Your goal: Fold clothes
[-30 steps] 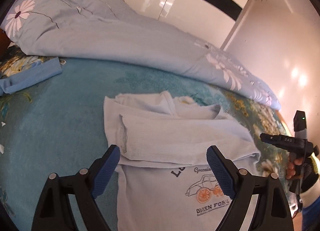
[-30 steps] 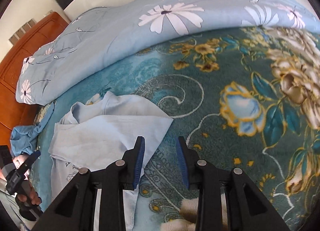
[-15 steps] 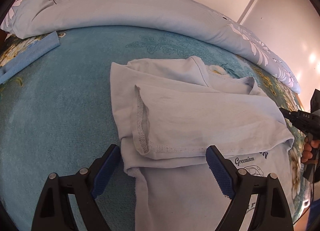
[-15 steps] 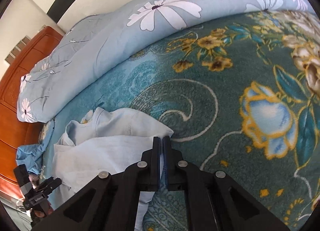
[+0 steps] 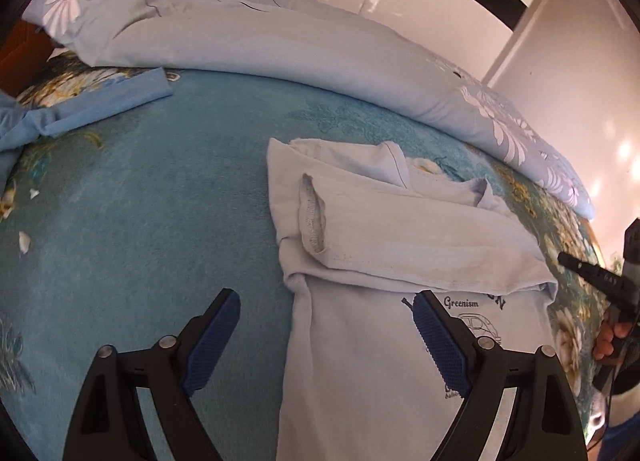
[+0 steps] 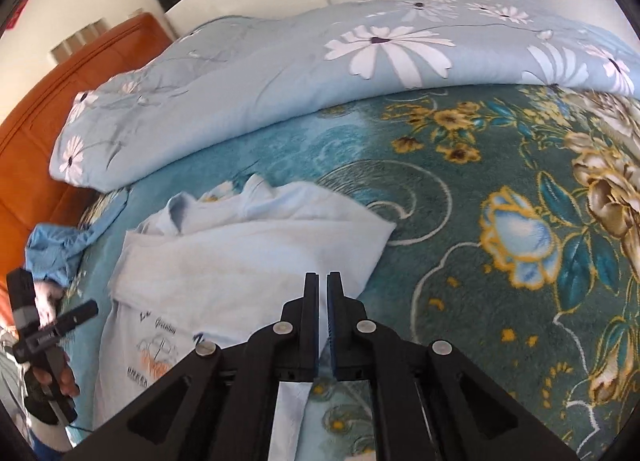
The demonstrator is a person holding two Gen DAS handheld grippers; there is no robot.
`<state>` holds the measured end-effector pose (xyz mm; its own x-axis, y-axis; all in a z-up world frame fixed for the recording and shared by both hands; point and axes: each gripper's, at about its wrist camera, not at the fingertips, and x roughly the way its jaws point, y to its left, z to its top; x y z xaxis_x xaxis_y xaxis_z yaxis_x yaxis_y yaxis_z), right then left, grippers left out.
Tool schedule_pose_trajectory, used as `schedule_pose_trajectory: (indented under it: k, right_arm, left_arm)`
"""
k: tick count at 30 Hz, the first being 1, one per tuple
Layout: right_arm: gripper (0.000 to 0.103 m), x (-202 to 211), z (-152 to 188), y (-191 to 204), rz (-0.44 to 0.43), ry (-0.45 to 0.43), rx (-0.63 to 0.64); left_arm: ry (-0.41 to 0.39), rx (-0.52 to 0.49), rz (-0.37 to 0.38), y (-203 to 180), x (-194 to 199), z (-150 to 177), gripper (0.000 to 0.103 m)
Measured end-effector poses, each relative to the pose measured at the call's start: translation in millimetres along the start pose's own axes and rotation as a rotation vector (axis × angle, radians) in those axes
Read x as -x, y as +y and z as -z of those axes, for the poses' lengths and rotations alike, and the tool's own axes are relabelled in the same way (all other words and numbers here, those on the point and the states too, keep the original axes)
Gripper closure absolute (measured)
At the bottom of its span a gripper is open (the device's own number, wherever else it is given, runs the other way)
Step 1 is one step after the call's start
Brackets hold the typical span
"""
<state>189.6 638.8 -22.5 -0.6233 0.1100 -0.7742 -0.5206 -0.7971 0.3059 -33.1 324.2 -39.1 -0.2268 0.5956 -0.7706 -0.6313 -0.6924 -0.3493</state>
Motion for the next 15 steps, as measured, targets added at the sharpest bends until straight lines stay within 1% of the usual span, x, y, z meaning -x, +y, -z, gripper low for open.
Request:
schedule_pose_trajectory:
  k: [2,4,5,8,10,11,12,13,14,15]
  right_arm:
    - [0.100,-7,13,12,-0.002,0.052,0.042]
    - [0.100,-17,26,15,0.028,0.124,0.056]
    - [0.100,-17,33,16,0.036,0.142,0.056]
    - [0.100,15,51,18,0.000,0.097,0.044]
    - [0.100,42,67,23,-0.030,0.078,0.041]
    - [0.100,54,79,25,-0.053,0.081,0.040]
    - [0.098,64,91,28,-0.081,0.090,0.042]
    - [0.094,74,104,31,-0.103,0.093,0.041]
    - [0.077,84,119,32,-0.117,0.092,0.033]
    - [0.057,93,134,33,-0.132,0.097,0.020]
  left_arm:
    - [-0.001,0.010,0.002,2,13,13,0.013]
    - [0.007,-0.013,-0.017,2,27,28,0.013]
    - [0.012,-0.026,-0.028,2,34,35,0.013]
    - [0.012,-0.062,-0.044,6,60,58,0.013]
    - [0.018,-0.053,-0.017,12,78,75,0.013]
    - [0.030,-0.046,-0.002,15,85,85,0.013]
    - [0.042,-0.043,0.005,18,91,95,0.013]
    - [0.047,-0.039,0.001,20,96,106,0.013]
    - [0.054,-0.038,-0.002,21,99,116,0.013]
    - [0.065,-0.036,0.008,22,102,127,0.012]
